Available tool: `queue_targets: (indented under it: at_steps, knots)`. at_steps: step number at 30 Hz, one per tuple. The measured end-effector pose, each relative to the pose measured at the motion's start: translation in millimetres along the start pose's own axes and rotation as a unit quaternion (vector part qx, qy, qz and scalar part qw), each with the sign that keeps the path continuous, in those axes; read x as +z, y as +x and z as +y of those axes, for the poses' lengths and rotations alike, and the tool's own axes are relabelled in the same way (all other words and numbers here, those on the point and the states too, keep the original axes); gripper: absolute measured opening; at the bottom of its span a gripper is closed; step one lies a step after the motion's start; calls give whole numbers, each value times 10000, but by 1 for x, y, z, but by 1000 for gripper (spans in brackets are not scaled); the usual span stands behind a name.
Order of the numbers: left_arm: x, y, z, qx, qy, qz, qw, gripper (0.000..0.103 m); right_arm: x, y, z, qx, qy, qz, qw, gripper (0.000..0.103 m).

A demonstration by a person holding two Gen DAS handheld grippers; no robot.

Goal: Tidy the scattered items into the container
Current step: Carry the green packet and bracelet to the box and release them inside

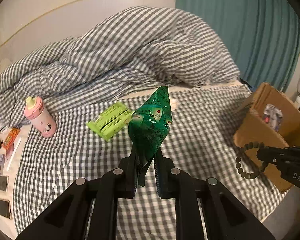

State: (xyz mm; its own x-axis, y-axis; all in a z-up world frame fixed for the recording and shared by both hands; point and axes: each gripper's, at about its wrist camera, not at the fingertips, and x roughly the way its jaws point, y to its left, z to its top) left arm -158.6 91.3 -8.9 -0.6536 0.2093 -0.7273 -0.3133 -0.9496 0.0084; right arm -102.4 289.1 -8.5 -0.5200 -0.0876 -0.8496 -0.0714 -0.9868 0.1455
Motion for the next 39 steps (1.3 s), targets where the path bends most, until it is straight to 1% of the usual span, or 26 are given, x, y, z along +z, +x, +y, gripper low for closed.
queue_targets:
  at_steps: [3, 8, 10, 14, 16, 18, 20, 23, 26, 29, 30, 31, 32, 33, 34, 35, 36, 39]
  knots:
    - [10, -13, -24, -84, 192, -127, 9997, 14, -2, -24, -11, 26, 46, -180, 9998, 11]
    - [31, -31, -80, -556, 532, -306, 9966, 14, -2, -66, -40, -116, 161, -507, 9985, 11]
    - [39, -34, -107, -686, 713, -347, 9945, 14, -1, -83, -59, -189, 261, -640, 9974, 11]
    - [54, -35, -164, -1134, 980, -339, 9881, 14, -4, -110, -99, -447, 493, -827, 9944, 11]
    - [60, -33, -192, -1285, 1139, -351, 9845, 14, -7, -119, -120, -576, 625, -873, 9925, 11]
    - [64, -29, -221, -1458, 1322, -335, 9799, 14, -8, -125, -142, -682, 748, -899, 9908, 11]
    - [67, -21, -246, -1639, 1443, -235, 9756, 14, -9, -127, -163, -737, 880, -893, 9894, 11]
    - [65, -8, -279, -1706, 1635, -112, 9716, 14, -13, -120, -195, -819, 1076, -791, 9876, 11]
    - [58, 6, -300, -1738, 1746, 39, 9692, 14, -17, -110, -216, -814, 1237, -677, 9867, 11]
    - [53, 24, -308, -1692, 1774, 223, 9692, 15, -20, -98, -230, -784, 1359, -573, 9859, 11]
    - [51, 28, -311, -1630, 1794, 257, 9698, 18, -20, -94, -234, -780, 1395, -546, 9856, 11]
    - [49, 31, -315, -1527, 1837, 271, 9707, 33, -20, -91, -238, -785, 1418, -526, 9854, 11]
    - [48, 35, -319, -1409, 1910, 283, 9710, 72, -20, -88, -241, -806, 1416, -506, 9853, 16]
    - [47, 38, -320, -1222, 1967, 244, 9725, 90, -21, -85, -242, -863, 1420, -490, 9849, 38]
    - [48, 39, -318, -1027, 1981, 118, 9747, 103, -21, -83, -243, -933, 1459, -518, 9835, 54]
    - [48, 37, -316, -867, 1985, -78, 9762, 103, -22, -84, -244, -986, 1491, -589, 9821, 69]
    - [47, 36, -313, -822, 1989, -176, 9764, 103, -23, -85, -244, -1030, 1495, -676, 9811, 69]
    - [46, 35, -306, -907, 1958, -114, 9764, 103, -21, -86, -243, -1001, 1456, -713, 9817, 69]
